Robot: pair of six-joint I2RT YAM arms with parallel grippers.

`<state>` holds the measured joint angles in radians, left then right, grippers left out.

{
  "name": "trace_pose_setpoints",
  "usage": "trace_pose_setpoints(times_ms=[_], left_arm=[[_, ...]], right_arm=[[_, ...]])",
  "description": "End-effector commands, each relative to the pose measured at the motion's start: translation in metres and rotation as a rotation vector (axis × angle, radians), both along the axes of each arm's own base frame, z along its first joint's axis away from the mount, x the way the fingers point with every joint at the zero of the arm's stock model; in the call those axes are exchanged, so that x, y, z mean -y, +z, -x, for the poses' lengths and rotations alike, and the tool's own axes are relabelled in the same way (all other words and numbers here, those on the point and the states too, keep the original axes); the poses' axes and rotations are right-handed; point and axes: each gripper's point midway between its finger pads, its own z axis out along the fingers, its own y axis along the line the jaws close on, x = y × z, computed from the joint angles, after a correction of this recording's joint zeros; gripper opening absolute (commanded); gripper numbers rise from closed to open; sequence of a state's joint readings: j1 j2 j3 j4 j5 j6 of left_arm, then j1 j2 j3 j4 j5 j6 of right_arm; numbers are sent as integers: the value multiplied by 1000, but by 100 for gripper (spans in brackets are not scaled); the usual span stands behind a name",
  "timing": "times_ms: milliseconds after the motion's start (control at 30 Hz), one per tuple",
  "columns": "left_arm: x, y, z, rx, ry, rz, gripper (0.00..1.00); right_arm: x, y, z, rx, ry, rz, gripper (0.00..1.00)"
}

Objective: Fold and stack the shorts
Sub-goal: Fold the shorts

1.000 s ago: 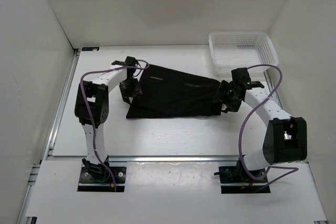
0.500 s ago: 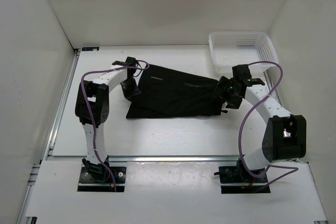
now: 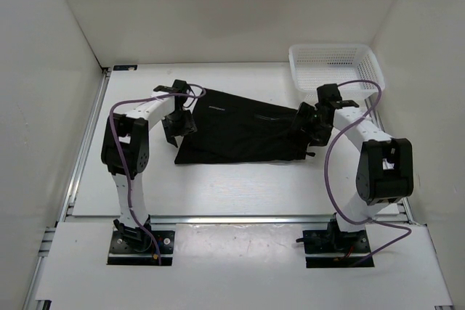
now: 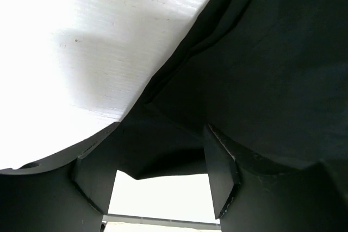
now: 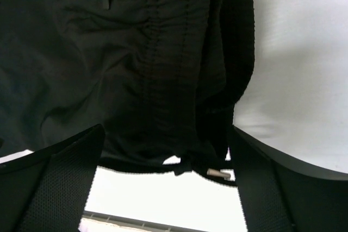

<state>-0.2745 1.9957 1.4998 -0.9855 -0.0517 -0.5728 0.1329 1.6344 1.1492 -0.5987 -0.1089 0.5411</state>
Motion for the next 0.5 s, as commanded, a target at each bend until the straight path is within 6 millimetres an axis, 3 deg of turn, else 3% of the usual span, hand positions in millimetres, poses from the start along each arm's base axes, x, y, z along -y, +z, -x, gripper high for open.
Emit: trace_pose_setpoints(times_ms=[0, 67, 267, 467], left_arm=[[3, -2, 0, 8, -19, 9, 72], [3, -11, 0, -7, -19, 5, 68], [5, -11, -11, 8, -17, 0, 48], [6, -13, -15, 8, -17, 0, 36]], right_arm=[[-3, 3, -13, 23, 24, -15, 96], [-4, 2, -18, 30, 33, -12, 94], [-3, -8, -16, 8, 33, -10, 91], [-3, -8, -16, 8, 33, -10, 90]])
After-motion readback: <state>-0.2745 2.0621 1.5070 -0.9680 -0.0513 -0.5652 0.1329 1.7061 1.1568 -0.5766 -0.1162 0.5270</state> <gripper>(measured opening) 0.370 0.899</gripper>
